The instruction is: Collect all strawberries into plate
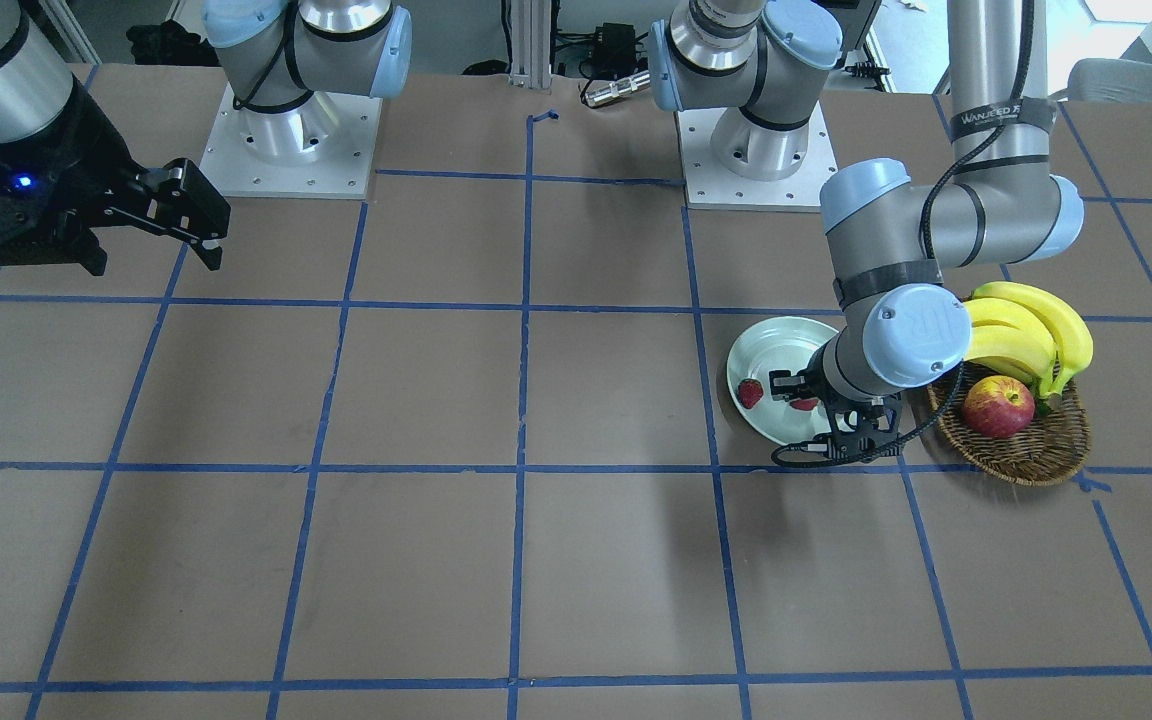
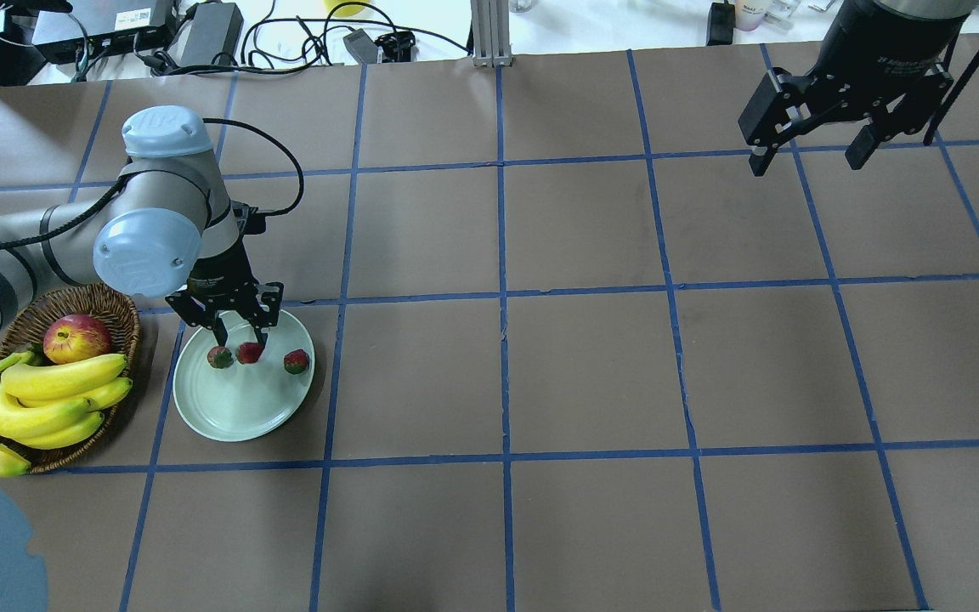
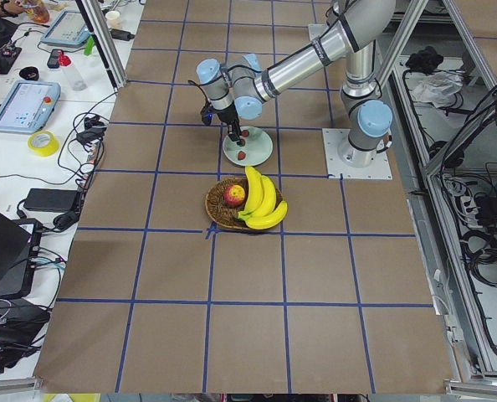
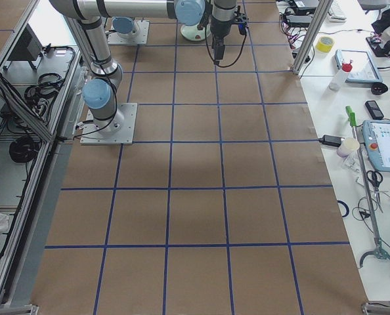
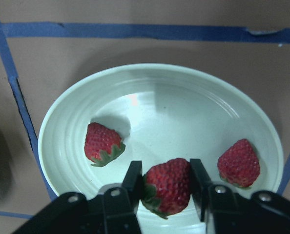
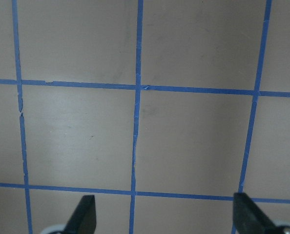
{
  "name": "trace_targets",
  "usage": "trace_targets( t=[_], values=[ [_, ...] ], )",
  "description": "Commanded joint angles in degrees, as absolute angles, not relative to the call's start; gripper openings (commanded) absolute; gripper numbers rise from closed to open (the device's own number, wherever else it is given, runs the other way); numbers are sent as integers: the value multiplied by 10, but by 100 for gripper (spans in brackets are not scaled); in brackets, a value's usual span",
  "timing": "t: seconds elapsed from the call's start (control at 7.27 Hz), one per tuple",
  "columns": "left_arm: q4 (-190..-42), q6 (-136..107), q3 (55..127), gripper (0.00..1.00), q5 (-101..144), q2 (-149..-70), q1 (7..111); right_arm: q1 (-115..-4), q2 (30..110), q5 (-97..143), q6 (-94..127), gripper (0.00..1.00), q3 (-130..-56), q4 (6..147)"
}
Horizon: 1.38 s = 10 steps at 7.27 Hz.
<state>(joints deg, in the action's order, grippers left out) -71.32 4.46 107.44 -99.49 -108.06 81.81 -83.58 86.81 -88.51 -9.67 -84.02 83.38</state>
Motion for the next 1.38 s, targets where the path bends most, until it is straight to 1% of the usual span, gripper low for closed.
trace_targets(
  t=[0.0,0.28,0.55,0.69,0.83,1.1,1.24],
  values=[
    [-714,43,1059,100,-996,-1057,826,-836,868,-885,-97,100,-840,833],
    [-719,42,1000,100,-992,-1030,832,-836,867,-885,-97,100,-840,833],
    [-737,32,949,100,-977,-1005,871,-836,868,-885,-97,100,-840,833],
    [-756,15,932,100,-932,-988,895,-836,868,-885,-97,100,-840,833],
    [-775,-27,922,100,-884,-971,915,-836,867,-885,-98,100,-841,834],
    [-842,-33,915,100,-874,-938,934,-836,868,-885,-97,100,-841,833],
    [-846,-32,914,100,-872,-926,935,-836,868,-885,-98,100,-841,833]
  ],
)
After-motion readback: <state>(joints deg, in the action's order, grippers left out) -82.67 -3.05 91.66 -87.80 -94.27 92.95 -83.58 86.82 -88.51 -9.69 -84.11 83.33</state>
